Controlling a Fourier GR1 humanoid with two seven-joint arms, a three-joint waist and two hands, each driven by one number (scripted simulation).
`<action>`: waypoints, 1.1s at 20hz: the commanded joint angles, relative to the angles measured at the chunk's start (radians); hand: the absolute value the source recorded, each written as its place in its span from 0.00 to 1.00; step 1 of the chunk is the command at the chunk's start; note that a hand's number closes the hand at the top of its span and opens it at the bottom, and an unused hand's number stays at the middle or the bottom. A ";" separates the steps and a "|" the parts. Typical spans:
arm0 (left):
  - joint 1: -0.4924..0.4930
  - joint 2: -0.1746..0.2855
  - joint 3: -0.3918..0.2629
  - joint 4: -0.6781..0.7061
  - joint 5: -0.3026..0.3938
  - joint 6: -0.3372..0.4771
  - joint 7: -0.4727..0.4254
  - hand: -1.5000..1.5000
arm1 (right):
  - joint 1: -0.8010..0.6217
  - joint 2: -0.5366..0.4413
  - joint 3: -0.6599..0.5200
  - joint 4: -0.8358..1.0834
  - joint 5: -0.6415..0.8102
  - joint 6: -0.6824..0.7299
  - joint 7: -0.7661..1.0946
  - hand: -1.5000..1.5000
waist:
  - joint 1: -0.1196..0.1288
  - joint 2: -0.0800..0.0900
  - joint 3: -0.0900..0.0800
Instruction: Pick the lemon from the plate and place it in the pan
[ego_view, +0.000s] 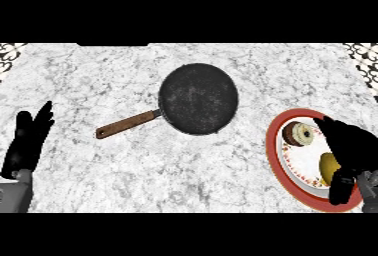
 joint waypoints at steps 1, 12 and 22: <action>0.000 0.027 0.033 0.002 0.004 -0.041 0.008 0.50 | 0.054 0.041 0.010 0.018 0.087 0.010 0.017 0.00 | -0.002 -0.001 0.000; 0.017 -0.034 0.055 -0.042 -0.033 -0.049 0.018 0.50 | 0.055 0.130 -0.086 0.130 0.228 0.042 -0.149 0.00 | 0.000 0.000 0.000; 0.084 -0.059 0.068 -0.144 -0.063 -0.071 0.052 0.50 | 0.034 0.235 -0.129 0.203 0.333 0.093 -0.154 0.00 | 0.003 -0.001 0.000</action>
